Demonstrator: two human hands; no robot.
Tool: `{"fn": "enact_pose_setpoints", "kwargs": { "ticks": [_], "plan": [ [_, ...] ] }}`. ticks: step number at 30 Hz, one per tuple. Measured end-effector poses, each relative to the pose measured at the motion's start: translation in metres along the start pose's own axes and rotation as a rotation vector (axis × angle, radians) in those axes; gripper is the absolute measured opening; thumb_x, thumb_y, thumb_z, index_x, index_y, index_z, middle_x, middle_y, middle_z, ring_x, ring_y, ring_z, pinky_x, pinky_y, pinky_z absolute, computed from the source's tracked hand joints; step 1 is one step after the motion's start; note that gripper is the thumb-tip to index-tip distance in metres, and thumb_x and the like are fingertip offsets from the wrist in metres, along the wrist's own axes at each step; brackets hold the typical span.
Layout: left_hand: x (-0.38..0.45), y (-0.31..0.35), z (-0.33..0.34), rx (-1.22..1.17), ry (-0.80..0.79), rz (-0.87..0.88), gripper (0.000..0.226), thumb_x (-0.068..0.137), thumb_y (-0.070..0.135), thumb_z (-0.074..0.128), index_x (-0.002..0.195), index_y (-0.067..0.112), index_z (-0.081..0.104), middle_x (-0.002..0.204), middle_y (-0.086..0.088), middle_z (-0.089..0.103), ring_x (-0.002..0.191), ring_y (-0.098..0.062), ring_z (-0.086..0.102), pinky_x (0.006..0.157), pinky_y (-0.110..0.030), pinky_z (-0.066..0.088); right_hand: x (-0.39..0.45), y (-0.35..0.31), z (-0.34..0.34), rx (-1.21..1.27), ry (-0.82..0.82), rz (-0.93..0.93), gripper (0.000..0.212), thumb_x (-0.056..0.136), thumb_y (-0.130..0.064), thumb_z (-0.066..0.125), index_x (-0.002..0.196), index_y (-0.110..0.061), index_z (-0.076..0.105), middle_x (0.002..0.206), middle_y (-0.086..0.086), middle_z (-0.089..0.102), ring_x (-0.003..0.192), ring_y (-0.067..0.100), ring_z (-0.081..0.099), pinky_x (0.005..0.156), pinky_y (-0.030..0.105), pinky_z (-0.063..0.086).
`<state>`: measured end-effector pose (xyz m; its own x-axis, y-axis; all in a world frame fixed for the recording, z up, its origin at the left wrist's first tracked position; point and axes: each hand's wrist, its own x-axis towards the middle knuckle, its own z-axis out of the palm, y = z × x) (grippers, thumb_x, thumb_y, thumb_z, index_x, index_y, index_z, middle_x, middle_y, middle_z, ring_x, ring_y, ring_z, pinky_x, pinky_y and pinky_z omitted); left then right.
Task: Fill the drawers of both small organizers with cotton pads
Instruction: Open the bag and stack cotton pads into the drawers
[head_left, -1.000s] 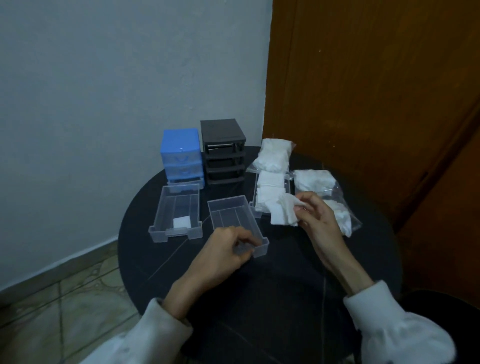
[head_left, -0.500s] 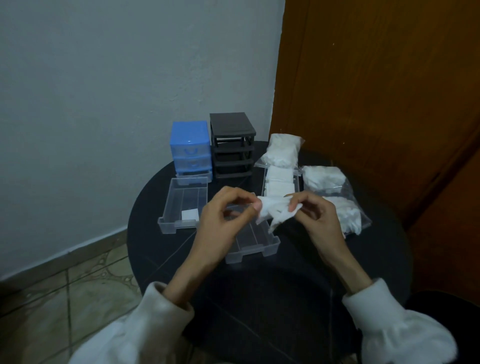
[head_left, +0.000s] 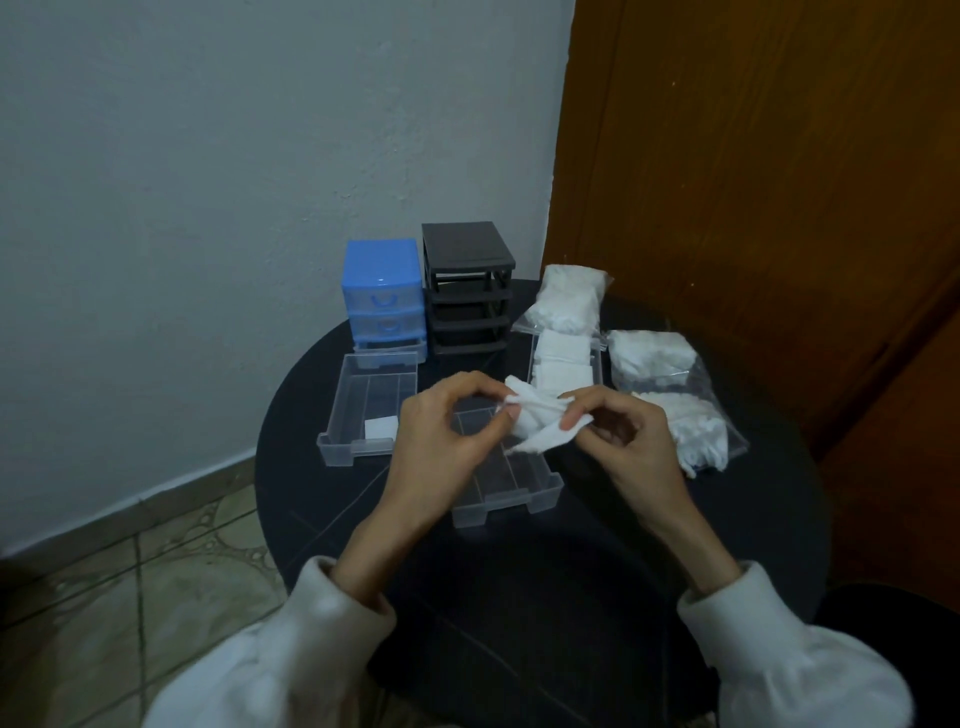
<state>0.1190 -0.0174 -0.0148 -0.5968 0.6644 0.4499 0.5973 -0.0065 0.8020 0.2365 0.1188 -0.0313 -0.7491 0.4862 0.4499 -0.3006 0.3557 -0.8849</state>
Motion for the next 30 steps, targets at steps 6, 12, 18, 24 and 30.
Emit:
{"fn": "enact_pose_setpoints", "kwargs": {
  "ticks": [6, 12, 18, 24, 30],
  "plan": [
    [0.002, -0.001, 0.002, -0.123, -0.012, -0.020, 0.008, 0.082, 0.011, 0.067, 0.087, 0.017, 0.064, 0.086, 0.006, 0.066, 0.078, -0.003, 0.063, 0.070, -0.014, 0.050, -0.001, 0.001, -0.001, 0.041, 0.025, 0.074, 0.014, 0.077, 0.004, 0.067, 0.083, -0.008, 0.063, 0.087, -0.005, 0.066, 0.092, 0.007, 0.064, 0.079, 0.020, 0.052],
    [0.000, -0.014, 0.001, -0.137, 0.049, -0.059, 0.007, 0.086, 0.013, 0.065, 0.092, 0.016, 0.063, 0.078, 0.004, 0.069, 0.077, -0.007, 0.066, 0.073, -0.018, 0.052, 0.006, 0.005, -0.002, -0.018, 0.087, 0.132, 0.015, 0.077, 0.001, 0.069, 0.084, -0.008, 0.059, 0.084, 0.000, 0.061, 0.080, 0.002, 0.060, 0.072, 0.015, 0.050],
    [-0.024, -0.041, 0.004, 0.032, 0.102, -0.179, 0.024, 0.091, 0.011, 0.055, 0.109, 0.026, 0.061, 0.103, 0.009, 0.063, 0.093, 0.001, 0.055, 0.080, -0.012, 0.044, 0.016, 0.012, 0.002, -0.134, -0.102, 0.244, 0.019, 0.082, -0.006, 0.068, 0.093, -0.021, 0.065, 0.084, -0.001, 0.061, 0.079, 0.010, 0.060, 0.074, 0.020, 0.050],
    [-0.046, -0.054, 0.013, -0.110, 0.048, -0.215, 0.050, 0.088, 0.000, 0.054, 0.121, 0.038, 0.047, 0.132, 0.018, 0.044, 0.126, 0.001, 0.042, 0.105, -0.022, 0.038, 0.025, 0.013, 0.012, -0.357, -0.234, 0.234, 0.010, 0.081, -0.011, 0.068, 0.083, -0.019, 0.062, 0.083, -0.002, 0.064, 0.073, 0.011, 0.061, 0.070, 0.025, 0.049],
    [-0.045, -0.057, 0.014, -0.326, 0.038, -0.257, 0.048, 0.089, -0.008, 0.050, 0.121, 0.028, 0.051, 0.141, 0.005, 0.043, 0.133, -0.003, 0.037, 0.101, -0.007, 0.034, 0.032, 0.011, 0.016, -0.502, -0.471, 0.132, 0.020, 0.082, -0.007, 0.063, 0.076, -0.024, 0.057, 0.084, -0.010, 0.061, 0.077, 0.010, 0.057, 0.068, 0.020, 0.044]
  ]
}}
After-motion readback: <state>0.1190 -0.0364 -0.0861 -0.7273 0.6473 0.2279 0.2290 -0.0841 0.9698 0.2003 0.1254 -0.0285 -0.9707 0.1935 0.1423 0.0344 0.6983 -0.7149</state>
